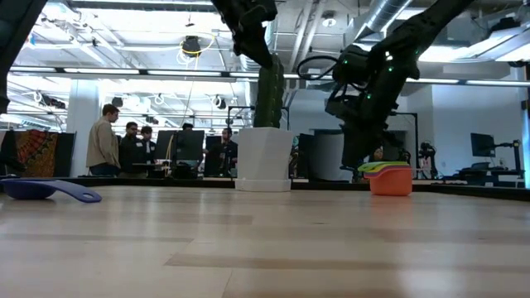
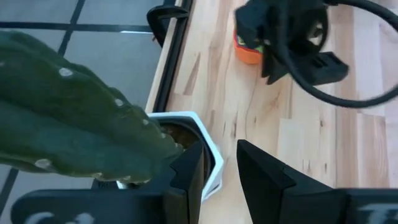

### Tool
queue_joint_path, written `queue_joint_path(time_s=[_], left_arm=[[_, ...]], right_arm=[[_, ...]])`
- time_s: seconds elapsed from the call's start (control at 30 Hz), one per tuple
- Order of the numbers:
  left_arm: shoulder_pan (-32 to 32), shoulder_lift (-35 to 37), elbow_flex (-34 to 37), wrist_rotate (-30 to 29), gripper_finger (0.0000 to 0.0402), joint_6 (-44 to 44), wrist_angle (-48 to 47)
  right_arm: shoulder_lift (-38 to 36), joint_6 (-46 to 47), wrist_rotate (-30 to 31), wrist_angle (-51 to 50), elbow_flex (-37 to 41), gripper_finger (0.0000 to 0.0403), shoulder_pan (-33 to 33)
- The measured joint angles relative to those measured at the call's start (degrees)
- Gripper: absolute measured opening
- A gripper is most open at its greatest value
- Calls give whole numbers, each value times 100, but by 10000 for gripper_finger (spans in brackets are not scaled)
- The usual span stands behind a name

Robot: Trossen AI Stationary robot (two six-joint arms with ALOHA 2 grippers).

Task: Nest measuring cups in basket
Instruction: Stack the green measuring cup on top of the yellow measuring cup, then stack the light blue measuring cup on top of the green measuring cup

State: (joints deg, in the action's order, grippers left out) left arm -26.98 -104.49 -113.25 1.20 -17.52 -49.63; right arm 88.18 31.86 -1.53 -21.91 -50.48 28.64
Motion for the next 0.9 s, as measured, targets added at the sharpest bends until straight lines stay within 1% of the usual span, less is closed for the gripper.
queue_joint_path(time_s=[0.17, 0.4, 0.7, 0.9], left_arm=[[-3, -2, 0, -12, 86, 25, -40], [-3, -4, 0, -10, 86, 31, -34], [-21, 54, 0, 18, 87, 87, -171], [-119, 520, 14, 380, 86, 625, -225]], right_arm=[[-57, 7, 84, -405, 0, 97, -160], [-403, 22, 363, -1002, -2, 97, -288], [-1002, 464, 366, -577, -4, 97, -288], [-1537, 543, 358, 58, -7, 97, -410]])
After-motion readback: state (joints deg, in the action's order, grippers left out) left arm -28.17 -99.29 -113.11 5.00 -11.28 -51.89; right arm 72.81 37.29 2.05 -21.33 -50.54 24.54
